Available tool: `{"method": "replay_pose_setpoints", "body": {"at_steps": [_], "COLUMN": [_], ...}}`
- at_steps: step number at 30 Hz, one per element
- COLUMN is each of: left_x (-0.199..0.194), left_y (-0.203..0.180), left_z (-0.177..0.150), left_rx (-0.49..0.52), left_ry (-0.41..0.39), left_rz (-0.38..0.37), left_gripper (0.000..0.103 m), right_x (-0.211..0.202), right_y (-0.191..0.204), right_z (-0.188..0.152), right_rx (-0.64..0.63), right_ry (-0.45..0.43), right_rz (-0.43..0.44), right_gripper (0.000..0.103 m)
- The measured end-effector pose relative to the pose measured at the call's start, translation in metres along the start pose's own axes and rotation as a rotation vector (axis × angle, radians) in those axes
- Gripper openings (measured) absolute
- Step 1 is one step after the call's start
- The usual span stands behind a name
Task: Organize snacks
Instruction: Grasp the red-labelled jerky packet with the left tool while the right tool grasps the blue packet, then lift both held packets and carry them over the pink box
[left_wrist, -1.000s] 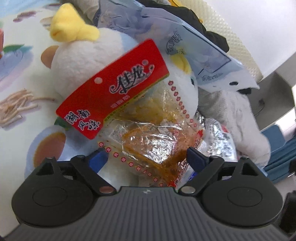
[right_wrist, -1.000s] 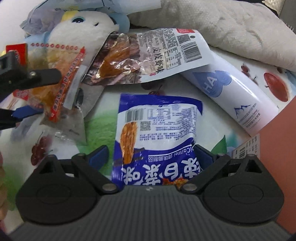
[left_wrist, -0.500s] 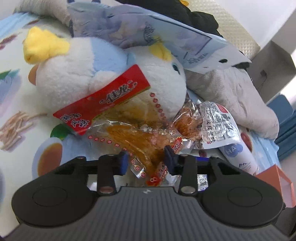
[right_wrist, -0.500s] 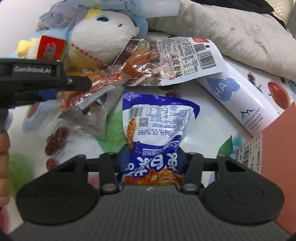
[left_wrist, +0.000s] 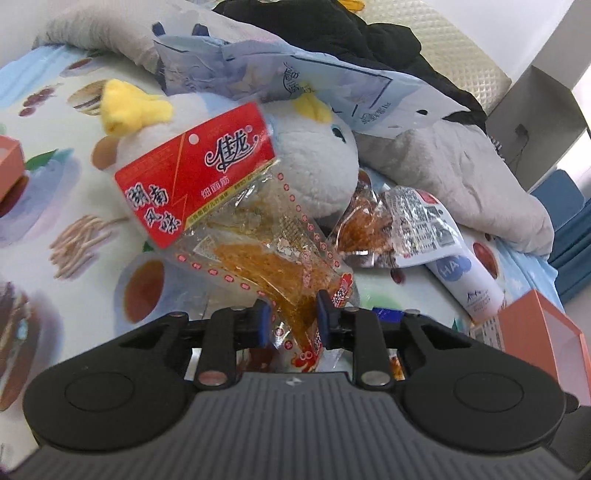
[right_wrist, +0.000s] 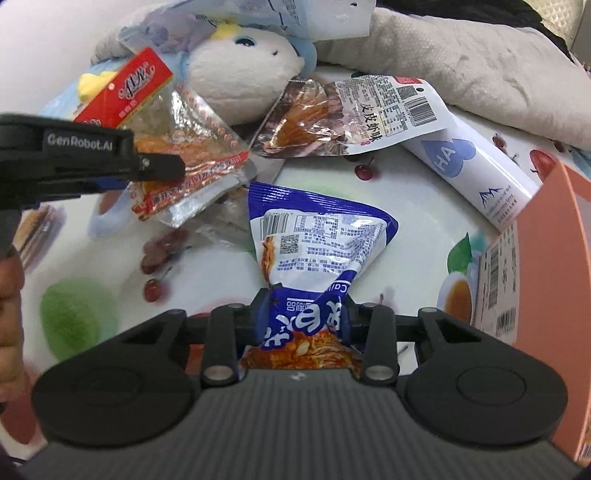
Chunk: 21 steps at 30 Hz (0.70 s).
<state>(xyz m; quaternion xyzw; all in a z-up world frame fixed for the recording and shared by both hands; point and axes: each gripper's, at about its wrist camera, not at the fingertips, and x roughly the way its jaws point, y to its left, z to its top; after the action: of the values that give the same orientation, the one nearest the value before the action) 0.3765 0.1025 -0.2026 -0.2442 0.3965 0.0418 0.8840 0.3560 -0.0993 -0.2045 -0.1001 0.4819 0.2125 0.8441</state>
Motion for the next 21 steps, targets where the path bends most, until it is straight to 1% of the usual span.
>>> {"method": "replay_pose_setpoints", "body": {"at_steps": [5,12,16,21], "left_x": [-0.026,-0.064,-0.083,-0.11], "left_y": [0.004,0.008,0.011,0.009], "left_z": [-0.017,-0.046,-0.066,-0.089], "left_rx": [0.015,0.034,0.044,0.075], "left_ry": [0.015,0.033,0.048,0.046], "left_rz": [0.004,-0.001,0.001,-0.003], "left_gripper": [0.025,0.02,0.019,0.019], "right_x": [-0.02,-0.048,-0.065,-0.084], "right_y": [0.006,0.017,0.025,0.036], "right_z": [-0.012,-0.038,-0.055,-0.077], "right_rx": [0.013,0.035,0.051,0.067], "right_ry": [-0.014,-0.029,-0.035,-0.042], "right_rz": [0.0,-0.001,0.007,0.015], "right_gripper": [0.039,0.039,0.039,0.039]}}
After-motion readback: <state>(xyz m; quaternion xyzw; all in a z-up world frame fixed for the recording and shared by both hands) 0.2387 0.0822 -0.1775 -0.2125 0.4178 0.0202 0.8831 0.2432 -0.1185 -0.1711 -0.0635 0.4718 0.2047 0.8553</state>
